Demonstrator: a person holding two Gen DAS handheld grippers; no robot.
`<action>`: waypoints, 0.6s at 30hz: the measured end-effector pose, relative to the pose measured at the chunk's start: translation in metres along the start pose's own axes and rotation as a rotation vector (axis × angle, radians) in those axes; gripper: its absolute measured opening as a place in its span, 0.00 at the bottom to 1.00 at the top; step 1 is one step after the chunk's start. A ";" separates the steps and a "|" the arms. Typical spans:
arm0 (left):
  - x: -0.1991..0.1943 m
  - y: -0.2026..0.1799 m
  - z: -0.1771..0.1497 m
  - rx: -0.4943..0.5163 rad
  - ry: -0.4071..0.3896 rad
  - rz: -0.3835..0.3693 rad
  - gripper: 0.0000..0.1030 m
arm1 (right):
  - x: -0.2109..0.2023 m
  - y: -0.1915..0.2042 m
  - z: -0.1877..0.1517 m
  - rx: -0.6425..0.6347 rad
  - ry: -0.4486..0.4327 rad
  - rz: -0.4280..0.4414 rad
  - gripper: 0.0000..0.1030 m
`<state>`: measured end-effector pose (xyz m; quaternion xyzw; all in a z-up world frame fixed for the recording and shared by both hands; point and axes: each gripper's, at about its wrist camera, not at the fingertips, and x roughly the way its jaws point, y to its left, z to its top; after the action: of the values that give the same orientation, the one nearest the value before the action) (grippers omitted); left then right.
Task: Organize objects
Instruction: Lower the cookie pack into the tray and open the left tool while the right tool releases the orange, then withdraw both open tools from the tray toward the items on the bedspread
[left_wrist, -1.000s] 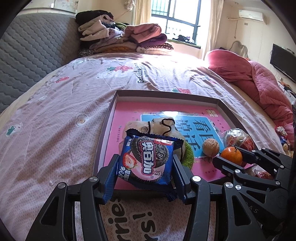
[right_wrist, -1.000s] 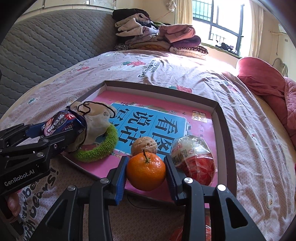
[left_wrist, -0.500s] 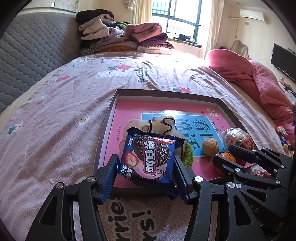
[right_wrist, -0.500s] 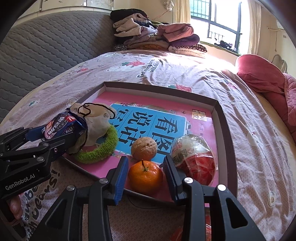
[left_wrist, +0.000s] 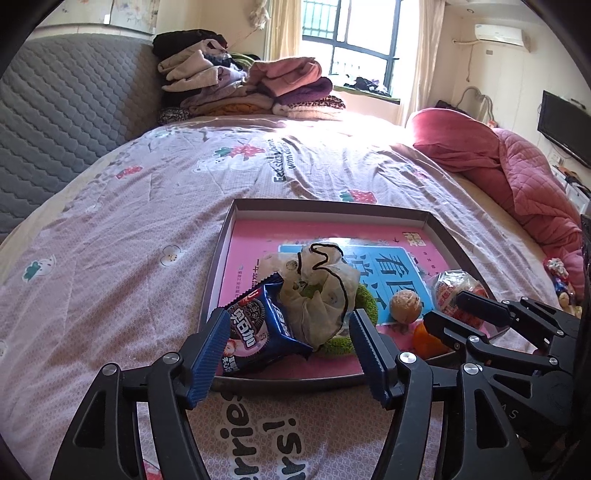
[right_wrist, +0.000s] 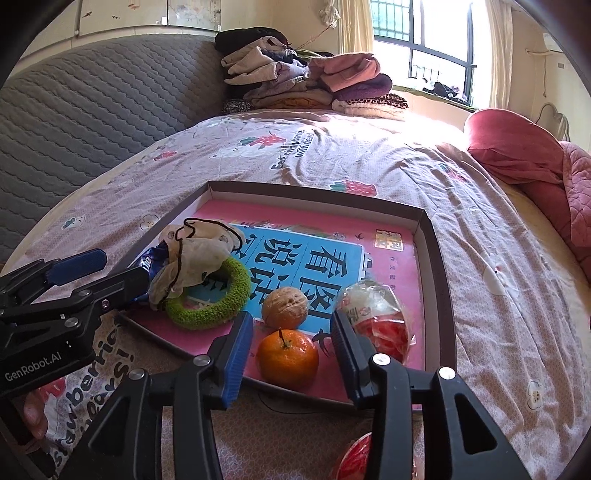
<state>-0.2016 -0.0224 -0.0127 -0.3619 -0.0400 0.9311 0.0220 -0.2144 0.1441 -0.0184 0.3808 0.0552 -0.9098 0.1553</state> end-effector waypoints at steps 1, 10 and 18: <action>-0.001 -0.001 0.000 0.001 0.000 0.002 0.66 | -0.002 0.000 0.001 0.003 -0.003 0.000 0.42; -0.019 -0.006 0.002 0.009 -0.023 0.002 0.66 | -0.024 0.001 0.005 0.003 -0.046 -0.002 0.43; -0.046 -0.014 0.003 0.003 -0.050 -0.011 0.71 | -0.052 0.006 0.006 -0.020 -0.098 -0.009 0.45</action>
<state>-0.1696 -0.0117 0.0223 -0.3383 -0.0411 0.9398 0.0265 -0.1818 0.1497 0.0224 0.3340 0.0586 -0.9275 0.1575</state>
